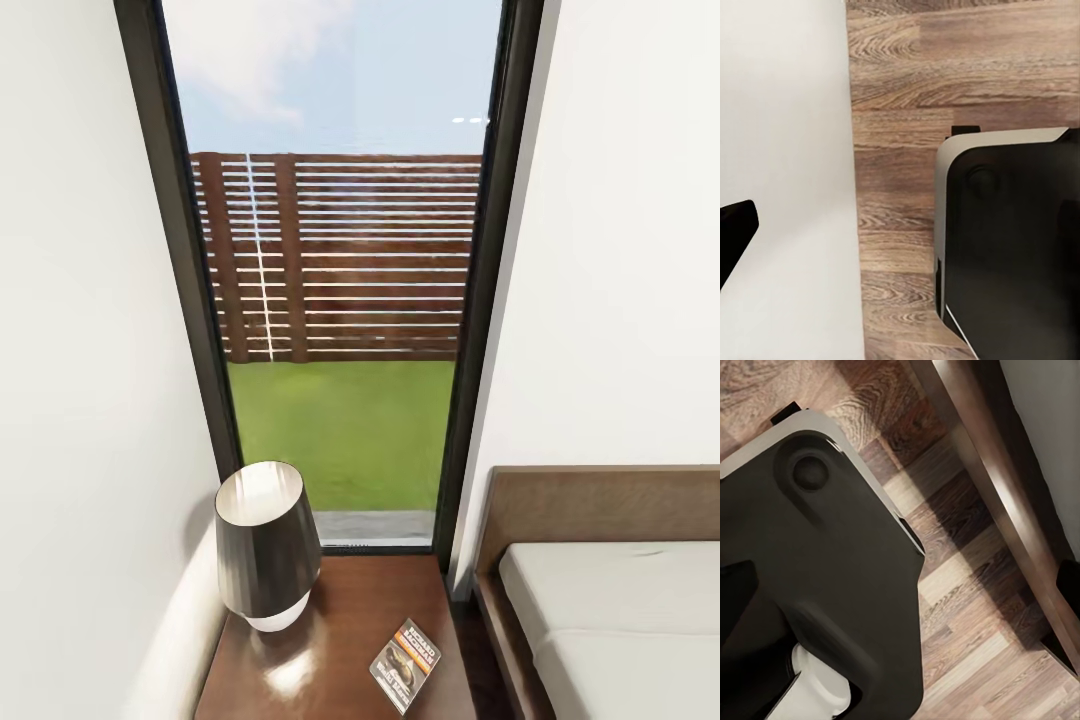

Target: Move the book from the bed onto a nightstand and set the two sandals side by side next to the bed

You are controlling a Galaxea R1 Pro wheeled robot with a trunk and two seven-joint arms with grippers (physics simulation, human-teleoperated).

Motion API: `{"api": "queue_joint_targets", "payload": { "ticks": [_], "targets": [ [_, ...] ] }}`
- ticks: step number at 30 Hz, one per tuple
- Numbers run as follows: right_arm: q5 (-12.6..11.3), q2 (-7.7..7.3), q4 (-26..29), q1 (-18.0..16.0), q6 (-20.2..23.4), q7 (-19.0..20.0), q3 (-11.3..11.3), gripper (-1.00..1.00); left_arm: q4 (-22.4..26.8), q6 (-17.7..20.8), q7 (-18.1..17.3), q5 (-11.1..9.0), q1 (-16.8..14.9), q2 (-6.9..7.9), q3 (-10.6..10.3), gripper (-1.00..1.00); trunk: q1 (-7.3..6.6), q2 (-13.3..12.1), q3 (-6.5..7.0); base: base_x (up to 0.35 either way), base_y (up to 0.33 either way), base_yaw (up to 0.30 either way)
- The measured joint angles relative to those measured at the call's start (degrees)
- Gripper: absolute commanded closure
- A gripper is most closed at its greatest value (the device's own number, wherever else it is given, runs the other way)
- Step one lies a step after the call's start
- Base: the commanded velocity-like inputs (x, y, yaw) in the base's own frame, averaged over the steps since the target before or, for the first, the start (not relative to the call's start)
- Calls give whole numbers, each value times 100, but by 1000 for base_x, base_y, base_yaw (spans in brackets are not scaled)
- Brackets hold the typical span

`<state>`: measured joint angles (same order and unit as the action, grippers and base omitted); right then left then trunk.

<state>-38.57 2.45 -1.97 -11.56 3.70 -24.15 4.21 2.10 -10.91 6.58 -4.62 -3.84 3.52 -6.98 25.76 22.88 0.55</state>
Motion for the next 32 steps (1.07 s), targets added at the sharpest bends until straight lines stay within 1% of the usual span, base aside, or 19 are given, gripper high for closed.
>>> {"api": "queue_joint_targets", "payload": {
  "ticks": [32],
  "targets": [
    [-1, 0, 1, 0, 0, 0, 0, -100, 41, -7, -5, 12, -18, -10, 3, -100, 0, 0, 0, 0, 0, 0]
  ]
}}
